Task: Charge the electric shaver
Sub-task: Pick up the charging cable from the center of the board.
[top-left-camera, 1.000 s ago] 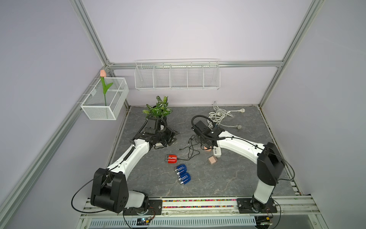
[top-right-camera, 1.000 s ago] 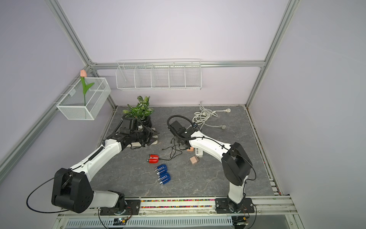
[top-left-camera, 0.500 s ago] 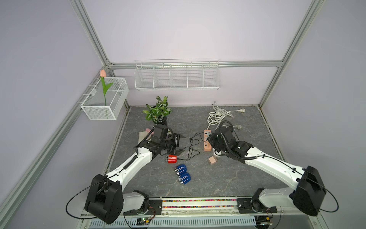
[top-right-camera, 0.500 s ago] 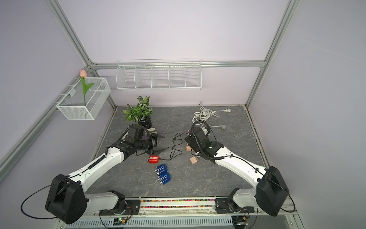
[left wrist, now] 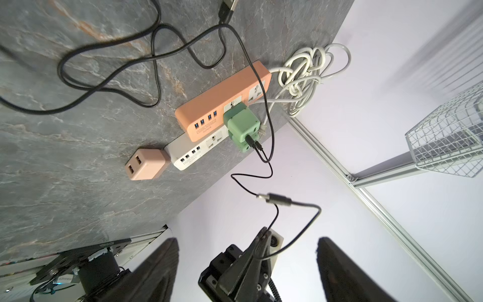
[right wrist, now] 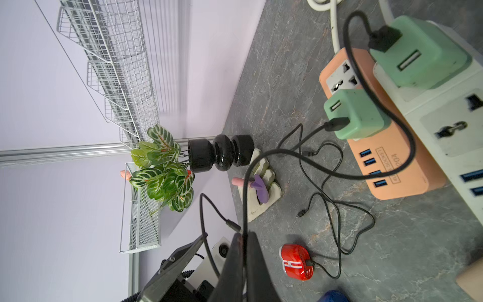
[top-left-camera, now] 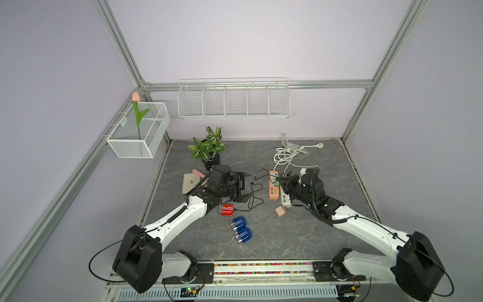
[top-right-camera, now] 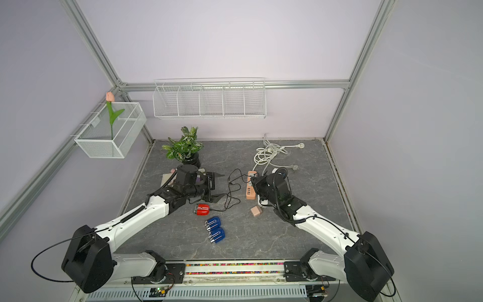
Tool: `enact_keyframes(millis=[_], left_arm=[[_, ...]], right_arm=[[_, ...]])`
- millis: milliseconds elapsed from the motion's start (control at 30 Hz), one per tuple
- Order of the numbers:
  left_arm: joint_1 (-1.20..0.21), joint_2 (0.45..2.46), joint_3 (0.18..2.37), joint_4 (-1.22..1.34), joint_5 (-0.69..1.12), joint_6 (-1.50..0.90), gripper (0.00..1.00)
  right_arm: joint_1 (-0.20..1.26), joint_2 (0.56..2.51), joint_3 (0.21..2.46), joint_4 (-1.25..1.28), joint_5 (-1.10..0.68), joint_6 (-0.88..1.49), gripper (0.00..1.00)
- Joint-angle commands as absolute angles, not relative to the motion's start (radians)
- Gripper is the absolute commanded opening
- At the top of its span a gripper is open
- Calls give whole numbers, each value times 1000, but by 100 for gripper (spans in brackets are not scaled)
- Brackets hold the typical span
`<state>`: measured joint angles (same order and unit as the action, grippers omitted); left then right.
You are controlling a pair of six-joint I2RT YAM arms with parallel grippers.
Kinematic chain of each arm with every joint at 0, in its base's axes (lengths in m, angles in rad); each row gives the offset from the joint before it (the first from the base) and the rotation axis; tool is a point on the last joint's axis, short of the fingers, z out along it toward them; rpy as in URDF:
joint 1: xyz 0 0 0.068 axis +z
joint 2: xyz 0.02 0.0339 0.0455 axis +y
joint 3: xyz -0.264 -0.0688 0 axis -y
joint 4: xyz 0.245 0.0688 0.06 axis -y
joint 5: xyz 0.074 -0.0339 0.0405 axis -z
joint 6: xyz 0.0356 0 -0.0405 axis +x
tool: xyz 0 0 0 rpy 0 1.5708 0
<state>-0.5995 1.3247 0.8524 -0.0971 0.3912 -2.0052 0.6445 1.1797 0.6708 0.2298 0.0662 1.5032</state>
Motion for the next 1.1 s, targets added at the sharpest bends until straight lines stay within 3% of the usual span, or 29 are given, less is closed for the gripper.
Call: enact_keyframes(millis=[0, 400, 1067], left_arm=[[-620, 1365, 893, -40, 389, -2412, 84], [-648, 1413, 849, 102, 300, -2493, 78], [-661, 1489, 886, 159, 355, -2503, 72]], right_arm=[[632, 1142, 636, 292, 31, 1561, 7], [626, 1109, 578, 308, 27, 1599, 7], [625, 1089, 526, 400, 49, 1618, 7]])
